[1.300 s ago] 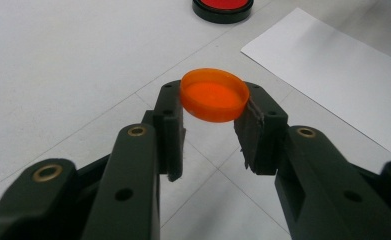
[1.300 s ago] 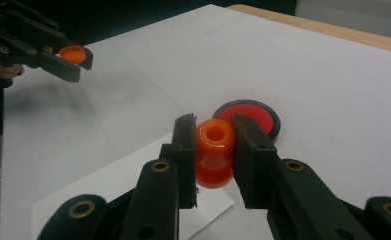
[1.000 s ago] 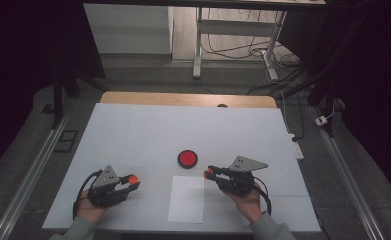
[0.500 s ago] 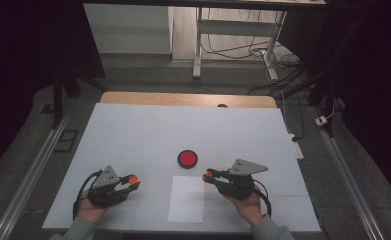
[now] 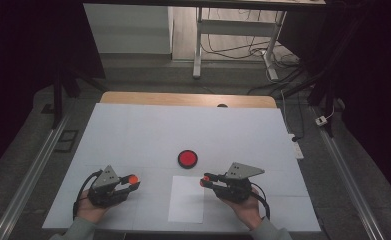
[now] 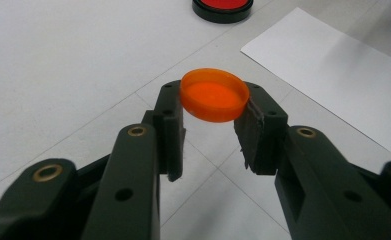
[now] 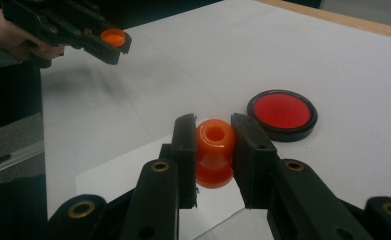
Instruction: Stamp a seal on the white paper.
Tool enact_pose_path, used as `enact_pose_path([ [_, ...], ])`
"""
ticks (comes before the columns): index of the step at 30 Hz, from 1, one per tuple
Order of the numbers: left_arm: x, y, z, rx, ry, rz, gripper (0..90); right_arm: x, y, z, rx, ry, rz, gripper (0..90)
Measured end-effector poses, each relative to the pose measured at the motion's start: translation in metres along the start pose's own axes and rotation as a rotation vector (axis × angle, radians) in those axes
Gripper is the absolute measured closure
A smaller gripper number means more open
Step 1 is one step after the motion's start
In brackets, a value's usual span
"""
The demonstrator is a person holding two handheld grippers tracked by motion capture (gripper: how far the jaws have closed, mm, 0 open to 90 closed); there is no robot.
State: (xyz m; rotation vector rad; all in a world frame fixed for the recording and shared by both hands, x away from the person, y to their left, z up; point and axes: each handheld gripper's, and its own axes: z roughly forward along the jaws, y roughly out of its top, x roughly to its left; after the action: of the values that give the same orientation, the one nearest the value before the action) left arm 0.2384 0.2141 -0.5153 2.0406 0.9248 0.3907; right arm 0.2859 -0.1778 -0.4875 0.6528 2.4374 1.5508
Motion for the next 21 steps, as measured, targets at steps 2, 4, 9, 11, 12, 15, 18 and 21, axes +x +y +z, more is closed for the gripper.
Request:
enact_pose_path([
  [2, 0.000, 0.000, 0.000, 0.001, -0.001, 0.001, 64.6, 0.002, -0.001, 0.002, 0.013, 0.008, -0.005, 72.1],
  [4, 0.000, 0.000, 0.000, 0.001, 0.000, 0.002, 64.6, 0.004, -0.003, 0.004, 0.025, 0.016, -0.013, 72.1],
  [9, 0.000, 0.000, 0.000, 0.002, 0.001, 0.001, 64.6, 0.010, -0.004, 0.009, 0.044, 0.031, -0.031, 72.1],
  [11, 0.000, 0.000, 0.000, 0.002, 0.002, -0.001, 64.6, 0.011, -0.004, 0.011, 0.044, 0.041, -0.032, 72.1],
  [12, 0.000, 0.000, 0.000, 0.002, 0.002, -0.001, 64.6, 0.012, -0.004, 0.012, 0.048, 0.043, -0.035, 72.1],
  [15, 0.000, 0.000, 0.001, 0.003, 0.002, -0.001, 64.6, 0.014, -0.004, 0.015, 0.056, 0.048, -0.043, 72.1],
  [18, 0.000, 0.000, 0.001, 0.004, 0.002, 0.000, 64.6, 0.016, -0.005, 0.018, 0.060, 0.054, -0.045, 72.1],
  [21, -0.001, 0.000, 0.001, 0.005, 0.001, 0.000, 64.6, 0.017, -0.005, 0.023, 0.065, 0.062, -0.052, 72.1],
])
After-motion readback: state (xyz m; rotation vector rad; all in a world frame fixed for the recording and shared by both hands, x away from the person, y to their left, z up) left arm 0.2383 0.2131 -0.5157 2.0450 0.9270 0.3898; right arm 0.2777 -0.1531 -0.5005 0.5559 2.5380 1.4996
